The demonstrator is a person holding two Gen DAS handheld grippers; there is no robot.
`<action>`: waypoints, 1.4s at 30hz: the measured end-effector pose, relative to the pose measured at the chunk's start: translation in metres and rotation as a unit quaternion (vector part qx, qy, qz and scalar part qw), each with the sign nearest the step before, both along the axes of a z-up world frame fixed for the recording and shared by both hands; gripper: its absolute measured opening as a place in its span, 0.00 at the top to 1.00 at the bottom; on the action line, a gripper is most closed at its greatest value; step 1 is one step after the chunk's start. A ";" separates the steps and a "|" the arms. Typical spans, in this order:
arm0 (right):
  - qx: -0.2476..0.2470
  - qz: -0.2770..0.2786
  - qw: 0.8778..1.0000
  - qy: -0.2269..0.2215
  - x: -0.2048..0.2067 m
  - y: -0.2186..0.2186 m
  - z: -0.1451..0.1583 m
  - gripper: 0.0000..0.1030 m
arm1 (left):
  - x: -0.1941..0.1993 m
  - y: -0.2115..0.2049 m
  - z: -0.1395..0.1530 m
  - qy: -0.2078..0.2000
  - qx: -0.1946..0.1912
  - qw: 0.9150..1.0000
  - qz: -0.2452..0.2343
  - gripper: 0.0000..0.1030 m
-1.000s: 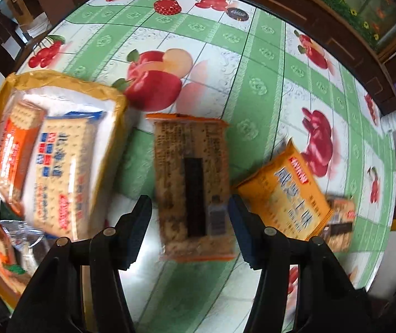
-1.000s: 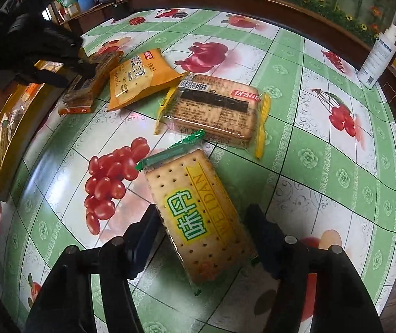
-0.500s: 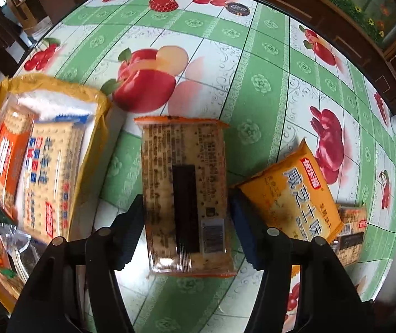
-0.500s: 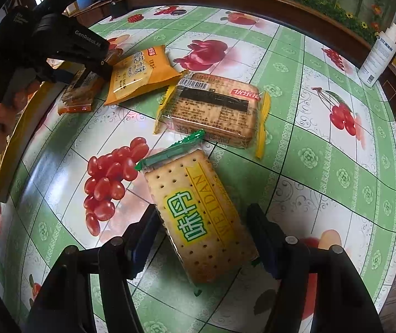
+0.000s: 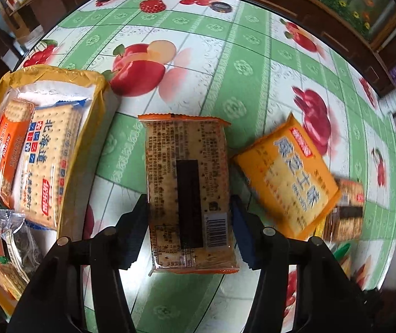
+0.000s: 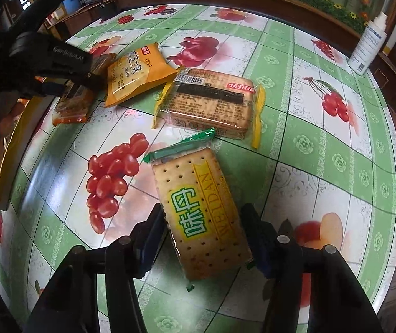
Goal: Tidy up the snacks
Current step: 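Carry the WEIDAN pack with the right tool while the left tool carries the brown pack to the tray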
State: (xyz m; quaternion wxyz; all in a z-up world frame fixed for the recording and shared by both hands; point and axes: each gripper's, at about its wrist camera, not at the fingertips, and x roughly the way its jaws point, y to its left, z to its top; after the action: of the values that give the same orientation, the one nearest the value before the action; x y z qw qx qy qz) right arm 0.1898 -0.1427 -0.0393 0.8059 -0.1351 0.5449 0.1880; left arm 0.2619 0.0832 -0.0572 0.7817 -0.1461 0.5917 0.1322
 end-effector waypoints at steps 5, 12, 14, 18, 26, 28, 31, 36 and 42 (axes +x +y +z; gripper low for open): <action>0.000 -0.016 1.000 -0.001 -0.008 -0.003 0.002 0.49 | -0.018 -0.005 0.000 -0.004 0.002 1.000 -0.018 0.47; 0.005 -0.033 0.999 -0.001 -0.029 -0.005 0.004 0.51 | -0.045 -0.012 0.000 -0.001 0.002 0.999 -0.039 0.47; 0.012 -0.039 0.999 0.002 -0.036 -0.007 0.005 0.51 | -0.058 -0.013 0.000 0.003 -0.001 0.999 -0.047 0.47; 0.026 -0.048 0.998 0.009 -0.054 -0.010 0.006 0.52 | -0.084 -0.018 0.003 0.006 -0.006 0.998 -0.069 0.47; 0.052 -0.055 0.997 0.020 -0.105 -0.018 0.006 0.52 | -0.160 -0.030 0.005 0.014 -0.003 0.990 -0.142 0.47; 0.062 -0.061 0.996 0.025 -0.120 -0.021 0.006 0.52 | -0.178 -0.034 0.004 0.011 0.009 0.987 -0.161 0.47; 0.059 -0.068 0.996 0.022 -0.136 -0.023 0.006 0.52 | -0.206 -0.037 0.005 0.000 0.012 0.984 -0.178 0.47; 0.065 -0.079 0.994 0.025 -0.149 -0.019 0.011 0.52 | -0.228 -0.034 0.006 -0.016 0.013 0.982 -0.189 0.47; 0.071 -0.064 0.995 0.029 -0.163 0.001 0.021 0.53 | -0.259 -0.030 0.011 -0.032 0.024 0.978 -0.206 0.47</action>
State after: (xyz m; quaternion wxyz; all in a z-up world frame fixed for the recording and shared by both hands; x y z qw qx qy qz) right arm 0.0270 -0.1422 -0.0185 0.8080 -0.0364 0.5605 0.1779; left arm 0.0025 0.0527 -0.0460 0.8141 -0.0064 0.5803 -0.0224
